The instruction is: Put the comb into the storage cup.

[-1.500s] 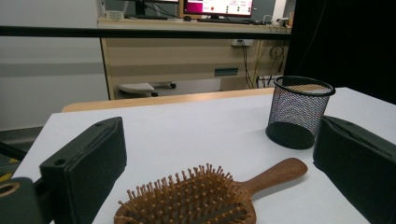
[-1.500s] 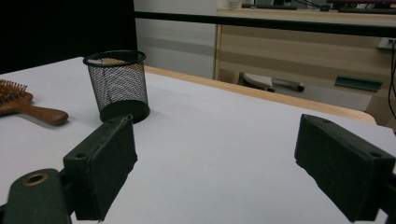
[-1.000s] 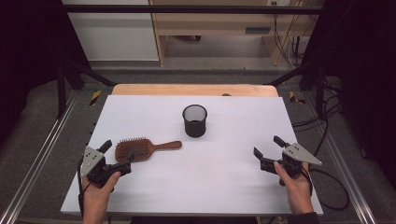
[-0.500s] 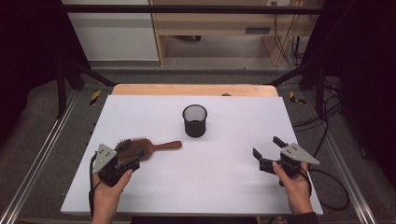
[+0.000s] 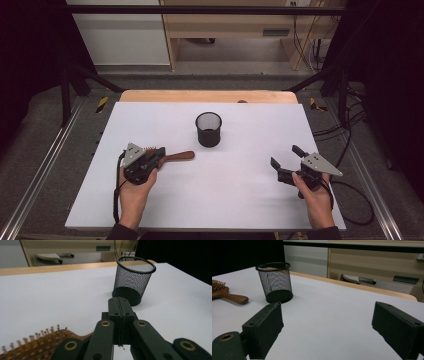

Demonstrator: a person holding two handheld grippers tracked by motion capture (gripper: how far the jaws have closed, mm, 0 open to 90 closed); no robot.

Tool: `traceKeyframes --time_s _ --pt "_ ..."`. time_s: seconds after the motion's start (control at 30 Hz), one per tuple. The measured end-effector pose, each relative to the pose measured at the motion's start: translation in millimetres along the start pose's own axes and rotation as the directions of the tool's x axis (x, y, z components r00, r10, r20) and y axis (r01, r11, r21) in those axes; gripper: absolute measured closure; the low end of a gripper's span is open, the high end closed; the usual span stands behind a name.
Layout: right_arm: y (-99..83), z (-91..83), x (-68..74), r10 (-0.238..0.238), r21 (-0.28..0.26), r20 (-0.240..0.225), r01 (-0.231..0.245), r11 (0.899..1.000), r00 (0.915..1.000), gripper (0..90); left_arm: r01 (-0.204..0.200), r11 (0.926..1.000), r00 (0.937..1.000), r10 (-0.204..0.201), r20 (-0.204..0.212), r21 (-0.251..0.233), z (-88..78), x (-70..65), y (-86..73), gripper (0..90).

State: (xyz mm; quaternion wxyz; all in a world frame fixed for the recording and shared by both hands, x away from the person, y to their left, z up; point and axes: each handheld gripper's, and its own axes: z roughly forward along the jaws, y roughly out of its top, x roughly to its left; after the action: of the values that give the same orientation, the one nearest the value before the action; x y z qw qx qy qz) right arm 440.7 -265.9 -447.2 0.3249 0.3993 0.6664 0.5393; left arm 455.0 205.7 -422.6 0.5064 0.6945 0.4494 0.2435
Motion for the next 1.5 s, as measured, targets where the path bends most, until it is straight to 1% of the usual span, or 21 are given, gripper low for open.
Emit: traceKeyframes --time_s 0.13,0.23,0.27,0.3,0.43,0.53,0.63,0.7,0.8,0.9,0.93,0.97,1.03,1.13,1.17,1.23,1.27,1.3,1.33,1.4,1.5 --pt "0.3 -0.5 0.7 -0.004 -0.001 -0.007 0.004 1.000 1.0000 9.8 -0.016 0.9989 0.9999 0.016 -0.007 0.045 17.2 -7.4 5.3 90.0" --pt "0.4 -0.1 1.4 -0.001 -0.003 -0.014 0.001 1.000 0.9999 9.8 -0.011 0.9970 0.9999 0.012 -0.003 0.077 28.4 -12.5 9.6 90.0" --pt "0.6 0.4 1.8 -0.001 -0.003 -0.015 0.001 1.000 0.9999 9.8 -0.019 0.9962 0.9998 0.020 -0.007 0.084 31.5 -14.8 10.8 90.0" --pt "0.7 0.8 2.1 0.001 -0.004 -0.017 -0.001 1.000 0.9998 9.7 -0.030 0.9950 0.9995 0.031 -0.010 0.096 33.9 -16.5 11.6 90.0" --pt "1.6 0.5 3.5 0.002 -0.009 -0.017 -0.002 1.000 0.9999 9.6 -0.045 0.9890 0.9989 0.047 -0.009 0.141 47.7 -23.7 15.7 90.0" --pt "2.4 -1.1 4.5 -0.003 -0.022 -0.015 0.002 1.000 0.9999 9.5 -0.027 0.9861 0.9995 0.029 -0.011 0.164 58.5 -25.9 17.9 90.0" --pt "2.4 -1.2 5.5 -0.003 -0.018 -0.016 0.003 1.000 0.9999 9.4 -0.034 0.9808 0.9991 0.038 -0.019 0.192 66.9 -28.0 17.3 90.0" --pt "2.3 -0.7 6.0 -0.001 -0.015 -0.016 0.001 1.000 0.9999 9.4 -0.024 0.9782 0.9995 0.028 -0.016 0.206 72.5 -28.3 15.9 90.0" --pt "2.0 -0.1 5.8 0.000 -0.009 -0.021 0.000 1.000 0.9998 9.4 -0.035 0.9718 0.9989 0.041 -0.023 0.233 81.5 -27.4 13.3 90.0" --pt "2.8 0.0 6.0 0.001 -0.012 -0.027 -0.001 1.000 0.9996 9.5 -0.025 0.9677 0.9990 0.034 -0.030 0.251 88.4 -25.2 10.3 90.0" --pt "3.1 0.2 6.2 0.000 -0.012 -0.028 0.000 1.000 0.9996 9.5 -0.028 0.9648 0.9987 0.038 -0.034 0.262 90.9 -24.7 8.8 90.0" --pt "3.4 0.7 7.0 -0.002 -0.010 -0.031 0.002 1.000 0.9995 9.5 -0.027 0.9635 0.9983 0.040 -0.043 0.266 92.6 -24.8 7.6 90.0" --pt "3.7 1.6 8.3 -0.010 -0.005 -0.035 0.010 1.000 0.9993 9.7 -0.036 0.9589 0.9969 0.054 -0.057 0.281 96.4 -23.6 5.8 90.0" --pt "3.7 2.1 10.5 -0.018 -0.001 -0.043 0.018 1.000 0.9989 9.8 -0.022 0.9581 0.9966 0.044 -0.069 0.285 100.3 -20.9 3.8 90.0" --pt "3.6 2.1 10.9 -0.019 0.003 -0.045 0.019 1.000 0.9988 9.8 -0.028 0.9581 0.9961 0.051 -0.073 0.285 101.9 -20.8 3.4 90.0" --pt "3.2 2.1 11.0 -0.022 0.007 -0.046 0.022 1.000 0.9987 9.8 -0.032 0.9553 0.9950 0.059 -0.081 0.294 106.0 -19.8 1.5 90.0" --pt "3.2 1.9 11.0 -0.020 0.007 -0.048 0.020 1.000 0.9987 9.7 -0.031 0.9534 0.9948 0.058 -0.084 0.300 108.2 -19.0 0.0 90.0" --pt "3.3 1.7 10.9 -0.019 0.005 -0.048 0.019 1.000 0.9987 9.7 -0.020 0.9521 0.9952 0.048 -0.085 0.305 110.1 -18.3 -1.5 90.0" --pt "3.5 1.7 10.9 -0.016 0.003 -0.050 0.016 1.000 0.9986 9.7 -0.021 0.9507 0.9950 0.050 -0.086 0.310 110.7 -18.0 -1.9 90.0" --pt "3.8 1.9 11.0 -0.016 0.001 -0.051 0.016 1.000 0.9986 9.8 -0.013 0.9510 0.9946 0.044 -0.094 0.309 111.6 -17.3 -2.0 90.0" --pt "3.9 3.9 11.4 -0.012 0.001 -0.054 0.012 1.000 0.9985 9.8 -0.005 0.9448 0.9947 0.039 -0.095 0.328 113.6 -13.6 -2.5 90.0"
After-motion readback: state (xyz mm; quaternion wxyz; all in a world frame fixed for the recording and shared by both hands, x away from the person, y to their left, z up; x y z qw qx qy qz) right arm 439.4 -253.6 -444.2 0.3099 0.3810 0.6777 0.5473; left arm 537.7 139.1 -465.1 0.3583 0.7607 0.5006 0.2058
